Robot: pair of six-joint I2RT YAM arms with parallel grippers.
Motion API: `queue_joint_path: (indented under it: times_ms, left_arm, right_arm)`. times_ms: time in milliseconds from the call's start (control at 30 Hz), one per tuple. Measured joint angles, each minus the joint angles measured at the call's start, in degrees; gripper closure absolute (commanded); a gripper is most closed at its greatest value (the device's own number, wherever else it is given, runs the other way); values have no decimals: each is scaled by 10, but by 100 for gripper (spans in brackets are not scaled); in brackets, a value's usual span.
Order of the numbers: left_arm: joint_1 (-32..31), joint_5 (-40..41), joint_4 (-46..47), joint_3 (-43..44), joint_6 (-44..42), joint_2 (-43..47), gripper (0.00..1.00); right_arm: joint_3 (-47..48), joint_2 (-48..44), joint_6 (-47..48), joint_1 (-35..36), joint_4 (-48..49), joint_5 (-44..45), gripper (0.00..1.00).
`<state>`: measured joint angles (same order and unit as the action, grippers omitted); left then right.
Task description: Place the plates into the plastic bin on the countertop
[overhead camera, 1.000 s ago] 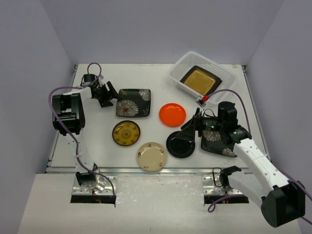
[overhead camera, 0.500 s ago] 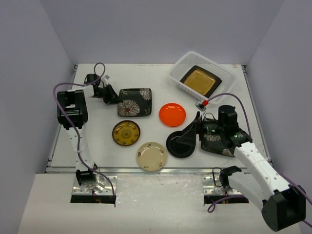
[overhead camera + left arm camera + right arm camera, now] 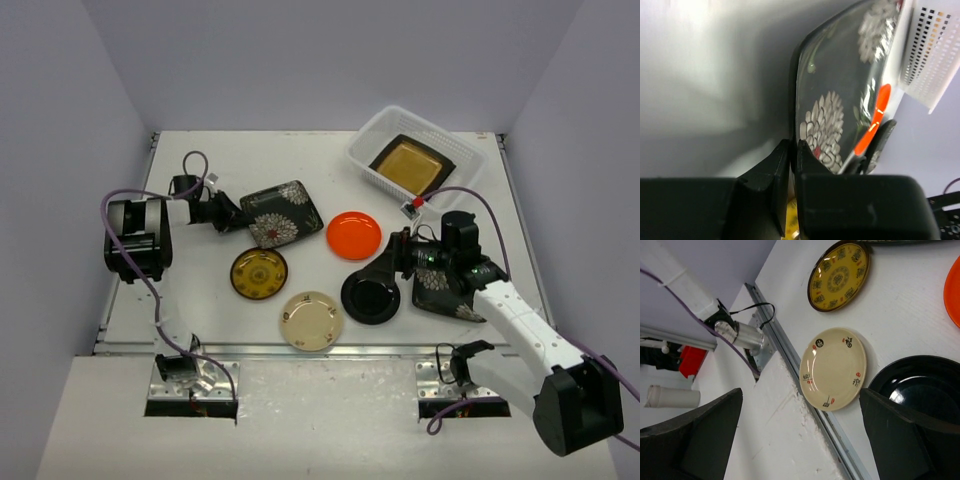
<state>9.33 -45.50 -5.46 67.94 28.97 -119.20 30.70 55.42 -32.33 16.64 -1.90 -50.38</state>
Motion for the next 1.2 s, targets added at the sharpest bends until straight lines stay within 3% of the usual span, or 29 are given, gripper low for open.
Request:
queue_joint_path:
  times_ms: [200,467,633,733,967,1000,1067,1200]
  left_arm:
    - [0,54,23,-124,69,160,100]
    - [-8,56,27,-176,84,314,100]
    - [-29,45,-17,-202,73,406,100]
    - [-42,37,-49,-203,63,446,100]
    - [-77,24,-81,-212,55,494,100]
    - [-81,23,-82,-213,55,495,100]
    - [-92,22,-79,-220,59,495,100]
    - [-108,23,-81,-231,64,495,100]
  right_arm:
    - [12,41,-56,0,42,9,1]
    - [124,161,-55,-3,31,10,2]
    - [278,295,-16,-4,-37,28,19]
    - [345,356,-1,-4,-58,32,22]
    - [374,438,-2,4,-59,23,33]
    - [374,445,-4,7,-59,20,37]
    - [374,450,-7,19,-50,19,57]
    - [366,453,-23,33,-13,18,75]
